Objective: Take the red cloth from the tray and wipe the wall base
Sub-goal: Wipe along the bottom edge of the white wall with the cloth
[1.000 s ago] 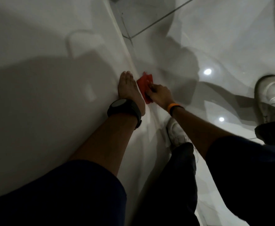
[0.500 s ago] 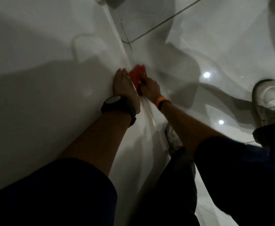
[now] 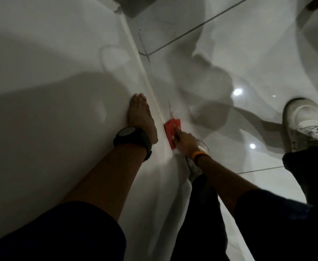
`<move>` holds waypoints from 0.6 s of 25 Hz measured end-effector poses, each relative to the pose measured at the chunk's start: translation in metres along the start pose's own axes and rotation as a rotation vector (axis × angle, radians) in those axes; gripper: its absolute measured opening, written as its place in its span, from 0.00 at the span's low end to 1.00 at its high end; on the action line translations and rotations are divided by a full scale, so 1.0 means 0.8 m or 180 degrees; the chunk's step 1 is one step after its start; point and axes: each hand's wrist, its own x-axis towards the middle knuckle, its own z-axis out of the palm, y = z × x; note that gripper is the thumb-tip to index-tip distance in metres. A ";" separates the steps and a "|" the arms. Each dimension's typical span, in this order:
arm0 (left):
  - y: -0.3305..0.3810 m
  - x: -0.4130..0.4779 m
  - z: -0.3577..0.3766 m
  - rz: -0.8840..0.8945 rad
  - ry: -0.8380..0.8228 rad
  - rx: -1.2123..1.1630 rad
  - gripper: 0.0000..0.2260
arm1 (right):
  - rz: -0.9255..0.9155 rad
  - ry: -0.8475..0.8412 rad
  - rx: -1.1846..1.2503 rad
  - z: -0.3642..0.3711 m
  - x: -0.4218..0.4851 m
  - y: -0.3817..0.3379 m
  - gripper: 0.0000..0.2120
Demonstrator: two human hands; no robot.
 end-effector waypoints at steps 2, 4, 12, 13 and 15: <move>0.015 -0.006 0.009 0.0043 0.0015 0.0040 0.48 | 0.0166 -0.0052 -0.0076 0.032 -0.042 0.029 0.24; 0.026 -0.009 0.012 0.0033 0.0085 0.0095 0.48 | 0.0146 0.0025 -0.0341 0.051 -0.053 0.038 0.24; 0.022 -0.044 0.026 -0.0096 0.0951 -0.0059 0.52 | -0.0149 0.0359 -0.0683 -0.037 -0.099 -0.004 0.15; 0.017 -0.056 0.026 -0.0129 0.1173 -0.0249 0.52 | -0.0185 0.0665 -0.0666 -0.065 -0.120 -0.013 0.16; 0.002 -0.087 0.020 -0.0172 0.1660 -0.0782 0.51 | -0.0368 0.1308 -0.0473 -0.130 -0.172 -0.031 0.18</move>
